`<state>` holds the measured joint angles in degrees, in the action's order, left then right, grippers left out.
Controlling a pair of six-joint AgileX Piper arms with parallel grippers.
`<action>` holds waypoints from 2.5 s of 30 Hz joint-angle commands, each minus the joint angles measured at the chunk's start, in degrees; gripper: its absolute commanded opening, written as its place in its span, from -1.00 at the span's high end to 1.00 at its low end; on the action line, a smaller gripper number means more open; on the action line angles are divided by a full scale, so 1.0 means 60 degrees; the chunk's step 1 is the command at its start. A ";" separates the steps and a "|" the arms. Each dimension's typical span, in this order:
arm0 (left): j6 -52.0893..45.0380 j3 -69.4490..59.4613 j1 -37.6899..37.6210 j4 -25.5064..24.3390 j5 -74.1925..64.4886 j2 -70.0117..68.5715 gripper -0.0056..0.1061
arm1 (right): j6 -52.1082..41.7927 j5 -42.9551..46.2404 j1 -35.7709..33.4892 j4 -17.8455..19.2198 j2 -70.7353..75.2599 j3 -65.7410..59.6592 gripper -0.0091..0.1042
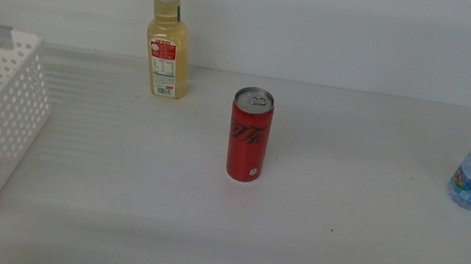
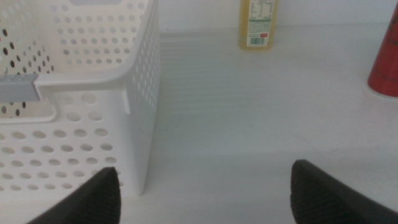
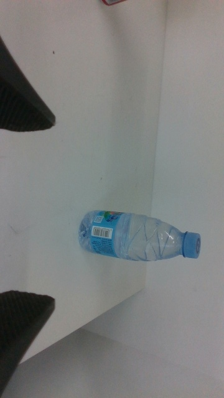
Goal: Use arms to grab the bottles and put them into the dustbin to the left of the table.
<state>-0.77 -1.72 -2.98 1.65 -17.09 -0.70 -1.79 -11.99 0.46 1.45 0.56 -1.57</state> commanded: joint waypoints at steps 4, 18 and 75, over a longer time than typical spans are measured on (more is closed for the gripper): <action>0.0128 -0.0041 -0.0178 0.0039 0.2084 0.0430 -0.71 | -0.0031 0.0732 0.0053 0.0066 0.0254 0.0064 -0.35; 0.0128 -0.0041 -0.2356 0.0039 0.7534 0.5521 -0.71 | -0.0031 0.0732 0.0053 0.0066 0.0254 0.0064 -0.35; 0.2373 0.0149 -0.3284 -0.2838 1.5231 1.2498 -0.71 | -0.0031 0.0732 0.0053 0.0066 0.0254 0.0064 -0.35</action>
<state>12.55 -1.15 -22.60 -16.76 64.96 74.99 -1.79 -11.99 0.46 1.45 0.56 -1.57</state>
